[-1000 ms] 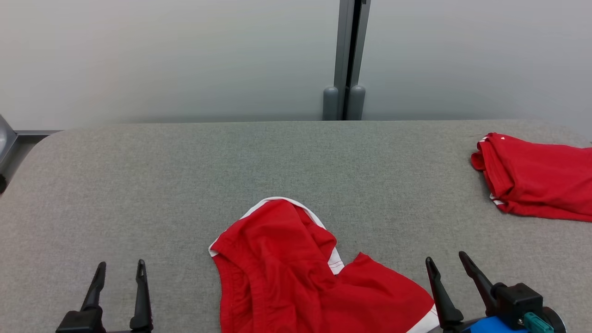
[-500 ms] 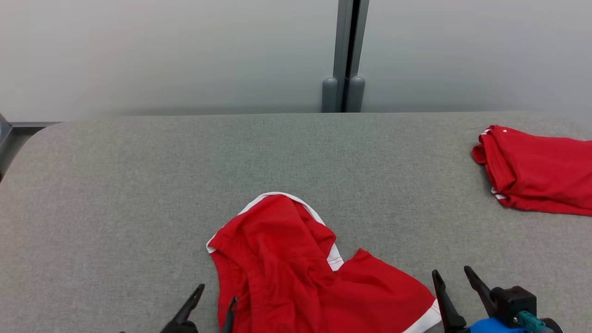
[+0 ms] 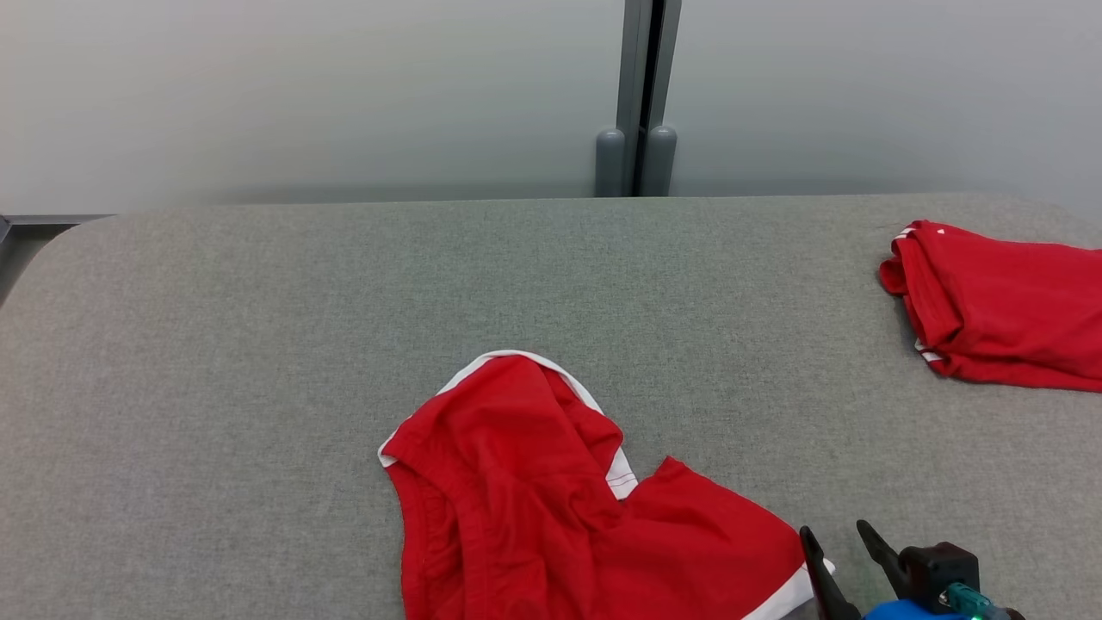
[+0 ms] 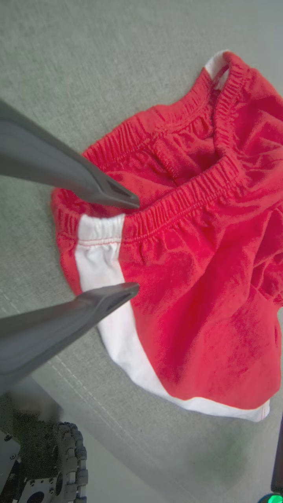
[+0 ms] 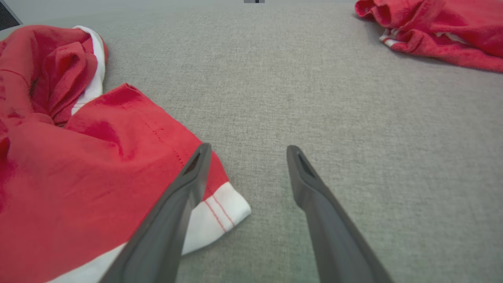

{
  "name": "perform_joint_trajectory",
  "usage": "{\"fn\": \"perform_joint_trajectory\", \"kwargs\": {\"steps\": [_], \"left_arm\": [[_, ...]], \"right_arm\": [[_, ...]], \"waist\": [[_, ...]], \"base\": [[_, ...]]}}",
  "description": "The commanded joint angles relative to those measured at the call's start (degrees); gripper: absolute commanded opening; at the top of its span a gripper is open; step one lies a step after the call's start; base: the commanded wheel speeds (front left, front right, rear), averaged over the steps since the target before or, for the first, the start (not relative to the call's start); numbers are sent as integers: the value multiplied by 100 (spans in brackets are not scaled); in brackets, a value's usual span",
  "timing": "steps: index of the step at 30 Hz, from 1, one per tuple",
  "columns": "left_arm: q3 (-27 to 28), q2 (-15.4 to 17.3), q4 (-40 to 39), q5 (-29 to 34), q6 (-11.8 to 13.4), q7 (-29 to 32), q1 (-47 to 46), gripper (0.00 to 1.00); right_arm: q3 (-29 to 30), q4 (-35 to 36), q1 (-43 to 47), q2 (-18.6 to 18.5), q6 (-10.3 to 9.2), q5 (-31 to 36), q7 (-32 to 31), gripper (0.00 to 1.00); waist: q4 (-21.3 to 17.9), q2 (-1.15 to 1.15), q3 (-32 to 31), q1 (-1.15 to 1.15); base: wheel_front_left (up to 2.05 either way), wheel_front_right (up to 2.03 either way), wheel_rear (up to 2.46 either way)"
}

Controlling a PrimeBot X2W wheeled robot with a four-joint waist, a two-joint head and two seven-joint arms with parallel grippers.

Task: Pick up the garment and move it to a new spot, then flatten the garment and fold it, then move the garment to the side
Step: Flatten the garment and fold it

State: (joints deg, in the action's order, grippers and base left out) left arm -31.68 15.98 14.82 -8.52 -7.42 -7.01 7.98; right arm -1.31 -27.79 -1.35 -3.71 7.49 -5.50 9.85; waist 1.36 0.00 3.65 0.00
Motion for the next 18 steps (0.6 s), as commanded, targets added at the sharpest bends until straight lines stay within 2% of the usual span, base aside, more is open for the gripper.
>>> {"fn": "perform_joint_trajectory", "kwargs": {"steps": [1, 9, 18], "left_arm": [[-75, 22, 28, -26, -8, 40, 15, 100], [-440, 34, 283, -348, -8, 139, -90, 100], [-400, -123, 604, -612, -2, -22, -225, 100]], "right_arm": [[-3, -55, -122, -46, 1, -14, 36, 100], [-169, -573, -233, -69, 1, -80, 36, 100], [-661, -991, -165, 27, 9, -341, -68, 100]], "waist": [[0, 0, 6, 0], [9, 0, 37, 0], [26, 0, 10, 0]], "base": [[0, 0, 0], [0, 0, 0], [0, 0, 0]]}}
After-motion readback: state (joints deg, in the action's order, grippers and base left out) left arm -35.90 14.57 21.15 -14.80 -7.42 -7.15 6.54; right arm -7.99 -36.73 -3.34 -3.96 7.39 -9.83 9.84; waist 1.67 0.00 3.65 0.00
